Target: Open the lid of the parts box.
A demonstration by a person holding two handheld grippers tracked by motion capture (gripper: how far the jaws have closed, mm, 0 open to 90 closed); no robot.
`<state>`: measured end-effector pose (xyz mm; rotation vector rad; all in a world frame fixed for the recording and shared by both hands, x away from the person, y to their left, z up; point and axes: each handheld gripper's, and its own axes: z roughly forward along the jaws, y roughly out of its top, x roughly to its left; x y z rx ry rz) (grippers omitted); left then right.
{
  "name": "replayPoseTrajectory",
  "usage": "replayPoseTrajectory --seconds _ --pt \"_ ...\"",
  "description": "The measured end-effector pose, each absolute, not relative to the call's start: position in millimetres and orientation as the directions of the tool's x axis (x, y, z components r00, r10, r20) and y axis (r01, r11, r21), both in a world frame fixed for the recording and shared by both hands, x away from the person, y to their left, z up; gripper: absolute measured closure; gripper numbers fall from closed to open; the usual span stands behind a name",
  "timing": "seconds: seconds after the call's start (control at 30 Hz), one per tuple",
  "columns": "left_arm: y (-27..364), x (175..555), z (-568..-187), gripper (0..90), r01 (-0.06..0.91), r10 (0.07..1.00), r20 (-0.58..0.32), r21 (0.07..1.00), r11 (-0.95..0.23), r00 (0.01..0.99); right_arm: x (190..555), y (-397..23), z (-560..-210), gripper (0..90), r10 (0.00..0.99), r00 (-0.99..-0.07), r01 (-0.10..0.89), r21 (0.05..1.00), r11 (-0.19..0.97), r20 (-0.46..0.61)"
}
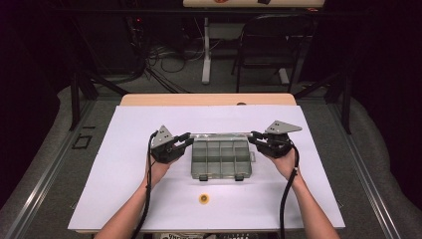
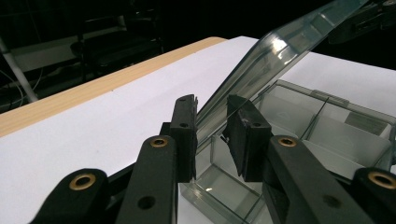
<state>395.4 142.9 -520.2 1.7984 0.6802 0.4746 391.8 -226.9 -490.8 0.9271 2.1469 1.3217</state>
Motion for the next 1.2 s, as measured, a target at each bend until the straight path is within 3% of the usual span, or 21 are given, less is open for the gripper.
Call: replayPoseTrajectory --seconds 1.2 --pt "140 414 -538 77.7 0.292 0.698 -0.078 0.937 -0.193 0.711 409 -231 -506 76.5 0.766 -0.637 0.363 0.908 0.208 0.079"
